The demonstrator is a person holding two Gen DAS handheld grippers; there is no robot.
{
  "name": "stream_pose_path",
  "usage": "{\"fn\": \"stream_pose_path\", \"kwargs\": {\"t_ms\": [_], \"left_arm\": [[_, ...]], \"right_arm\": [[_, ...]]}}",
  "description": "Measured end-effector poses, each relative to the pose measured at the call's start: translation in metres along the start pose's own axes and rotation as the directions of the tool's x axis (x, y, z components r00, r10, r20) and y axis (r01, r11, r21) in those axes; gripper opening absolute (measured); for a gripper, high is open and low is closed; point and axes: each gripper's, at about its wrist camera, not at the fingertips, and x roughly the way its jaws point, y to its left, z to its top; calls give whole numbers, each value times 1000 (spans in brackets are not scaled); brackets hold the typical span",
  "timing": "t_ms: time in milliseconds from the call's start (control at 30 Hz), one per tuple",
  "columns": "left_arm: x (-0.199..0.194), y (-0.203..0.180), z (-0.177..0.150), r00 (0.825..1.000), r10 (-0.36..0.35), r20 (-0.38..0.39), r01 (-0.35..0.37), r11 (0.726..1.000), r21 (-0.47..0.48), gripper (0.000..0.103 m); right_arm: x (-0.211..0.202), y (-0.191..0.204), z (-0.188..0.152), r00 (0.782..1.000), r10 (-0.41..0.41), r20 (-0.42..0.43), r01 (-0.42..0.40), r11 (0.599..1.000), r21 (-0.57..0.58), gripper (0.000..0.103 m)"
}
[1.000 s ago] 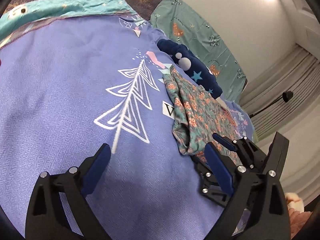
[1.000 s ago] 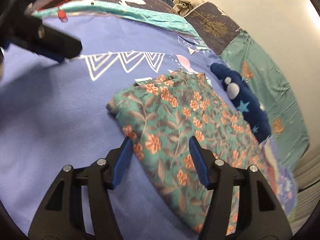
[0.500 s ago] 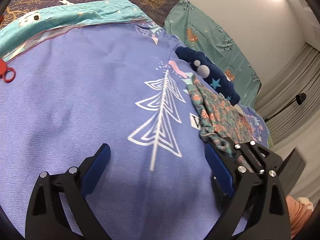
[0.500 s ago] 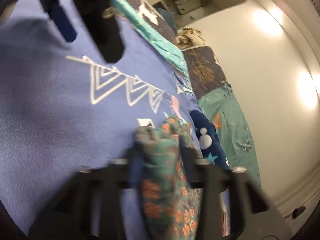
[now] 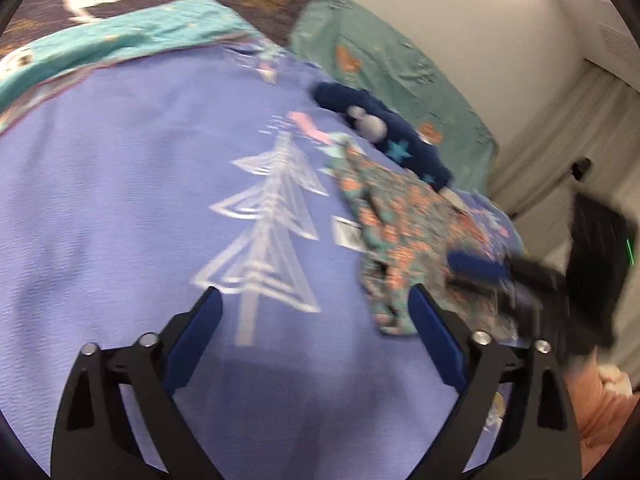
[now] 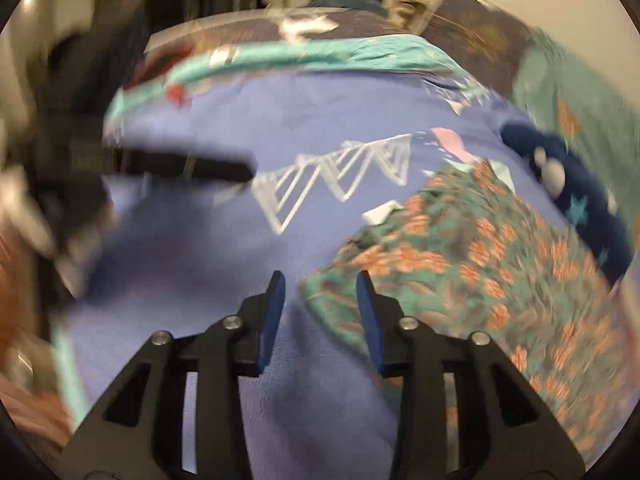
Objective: Fold small clothes
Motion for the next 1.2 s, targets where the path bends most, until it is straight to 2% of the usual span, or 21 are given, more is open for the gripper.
{"fn": "stream_pose_path", "kwargs": {"t_ms": [67, 167, 233, 333, 433, 500, 533, 567, 600, 633, 667, 700, 733, 767, 800, 867, 967, 1033, 1100, 1167, 1200], "left_arm": [[11, -16, 2, 999, -33, -21, 34, 998, 55, 67], [38, -36, 8, 996, -26, -80, 36, 991, 132, 52], [53, -43, 11, 994, -12, -112, 30, 987, 160, 51], [69, -44, 10, 988, 36, -147, -10, 985, 174, 51], [69, -43, 11, 989, 27, -146, -2, 986, 168, 51], [69, -41, 10, 989, 12, -150, 12, 988, 154, 51], [69, -40, 9, 988, 9, -151, 14, 988, 153, 42], [68, -39, 9, 988, -3, -156, 27, 988, 151, 14], [68, -39, 8, 986, -30, -167, 53, 989, 137, 7], [67, -38, 7, 985, -40, -166, 61, 990, 123, 7], [65, -42, 5, 989, -20, -147, 41, 990, 138, 5], [62, -44, 3, 991, -7, -135, 27, 988, 154, 5], [60, -46, 1, 992, 7, -126, 14, 986, 166, 4], [59, -47, -3, 991, 44, -126, -20, 982, 186, 2], [60, -47, -7, 988, 82, -128, -55, 977, 207, 1], [57, -44, -11, 989, 84, -126, -57, 978, 199, 0], [50, -42, -13, 988, 85, -125, -60, 979, 197, 0], [50, -41, -15, 989, 81, -125, -55, 979, 194, 3], [51, -40, -12, 989, 70, -129, -46, 983, 179, 11], [57, -40, -7, 990, 49, -132, -25, 983, 182, 23], [61, -41, -5, 990, 45, -135, -19, 982, 189, 25]], "right_arm": [[-12, -34, 15, 1000, -23, 18, 20, 994, 111, 36], [-13, -72, 37, 994, -111, 4, 107, 974, 200, 36], [-6, -89, 49, 990, -138, -18, 139, 964, 227, 36], [15, -104, 72, 991, -123, -59, 134, 962, 236, 36], [47, -105, 92, 986, -132, -98, 150, 968, 200, 37], [72, -101, 100, 982, -127, -142, 152, 972, 177, 43], [81, -99, 101, 978, -132, -162, 159, 973, 168, 52], [100, -97, 104, 969, -138, -207, 171, 974, 148, 61], [115, -98, 105, 960, -140, -242, 175, 976, 131, 64], [128, -98, 105, 950, -144, -276, 182, 977, 113, 63], [143, -98, 104, 936, -164, -312, 202, 975, 94, 42], [147, -102, 108, 934, -194, -300, 232, 968, 95, 32], [142, -105, 114, 942, -199, -269, 238, 963, 123, 5], [131, -110, 121, 958, -174, -227, 216, 960, 177, 2], [115, -115, 129, 983, -124, -138, 154, 959, 238, 0], [102, -117, 139, 987, -146, -71, 159, 957, 243, 0], [127, -128, 132, 978, -124, -170, 165, 953, 253, 0], [128, -137, 125, 982, -93, -165, 140, 944, 298, 0], [120, -145, 117, 985, -80, -156, 130, 930, 344, 5], [115, -151, 113, 985, -71, -156, 123, 926, 357, 25], [113, -151, 112, 984, -66, -162, 120, 929, 350, 30]]}}
